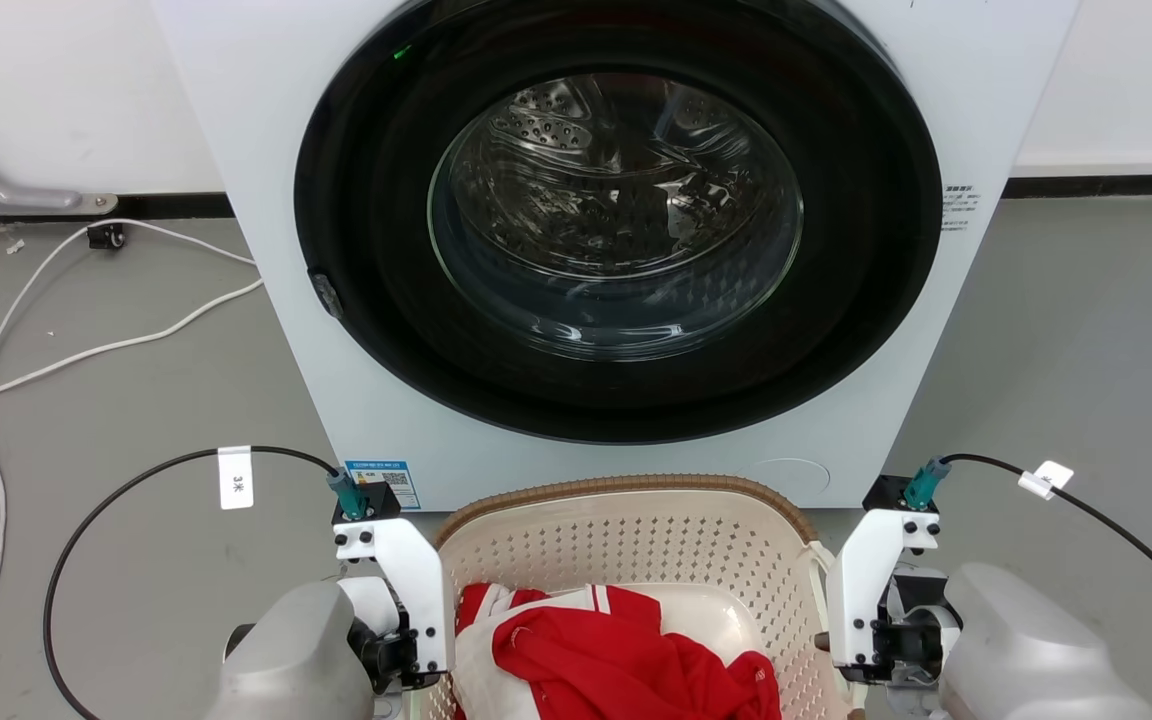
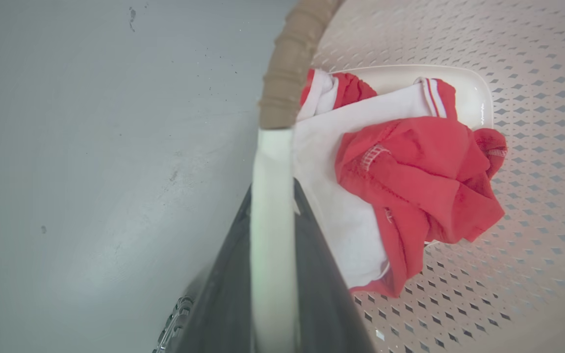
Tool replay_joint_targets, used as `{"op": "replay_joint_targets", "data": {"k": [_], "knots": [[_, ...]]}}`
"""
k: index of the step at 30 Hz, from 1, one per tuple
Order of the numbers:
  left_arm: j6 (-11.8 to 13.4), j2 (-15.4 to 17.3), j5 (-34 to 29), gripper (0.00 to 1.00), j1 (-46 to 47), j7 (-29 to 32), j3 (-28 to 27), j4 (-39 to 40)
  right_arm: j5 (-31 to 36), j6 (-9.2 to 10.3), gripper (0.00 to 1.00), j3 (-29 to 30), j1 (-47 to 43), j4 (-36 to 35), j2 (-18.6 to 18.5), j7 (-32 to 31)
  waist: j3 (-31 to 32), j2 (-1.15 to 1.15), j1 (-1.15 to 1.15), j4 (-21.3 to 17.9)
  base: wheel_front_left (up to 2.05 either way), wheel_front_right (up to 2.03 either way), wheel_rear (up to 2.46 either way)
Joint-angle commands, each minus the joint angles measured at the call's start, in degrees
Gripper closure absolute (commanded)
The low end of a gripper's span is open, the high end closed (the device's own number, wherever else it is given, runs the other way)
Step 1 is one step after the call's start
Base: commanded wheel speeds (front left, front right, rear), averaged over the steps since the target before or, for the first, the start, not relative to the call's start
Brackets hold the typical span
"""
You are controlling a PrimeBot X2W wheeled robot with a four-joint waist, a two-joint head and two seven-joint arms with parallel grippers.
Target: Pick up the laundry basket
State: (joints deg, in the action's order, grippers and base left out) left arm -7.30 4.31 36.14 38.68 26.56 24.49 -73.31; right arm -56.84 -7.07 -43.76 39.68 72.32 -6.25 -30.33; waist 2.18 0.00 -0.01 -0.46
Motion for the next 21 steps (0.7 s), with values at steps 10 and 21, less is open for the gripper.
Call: {"op": "replay_joint_targets", "data": {"k": [10, 21], "knots": [[-0.43, -1.68, 1.8, 1.0, -0.57, -0.38, 1.38, 0.53, -1.13, -0.76, 1.0, -0.42, 0.17, -0.32, 1.49, 0.65, 0.05, 0.0, 0.01, 0.03, 0.0, 0.0, 0.0], [-0.44, -1.44, 2.83, 1.0, -0.07, -1.48, 2.76, 0.5, -1.26, -0.76, 1.0, -0.81, 0.62, 0.16, 1.85, 1.83, -0.59, 0.0, 0.01, -0.11, 0.0, 0.0, 0.0]]}}
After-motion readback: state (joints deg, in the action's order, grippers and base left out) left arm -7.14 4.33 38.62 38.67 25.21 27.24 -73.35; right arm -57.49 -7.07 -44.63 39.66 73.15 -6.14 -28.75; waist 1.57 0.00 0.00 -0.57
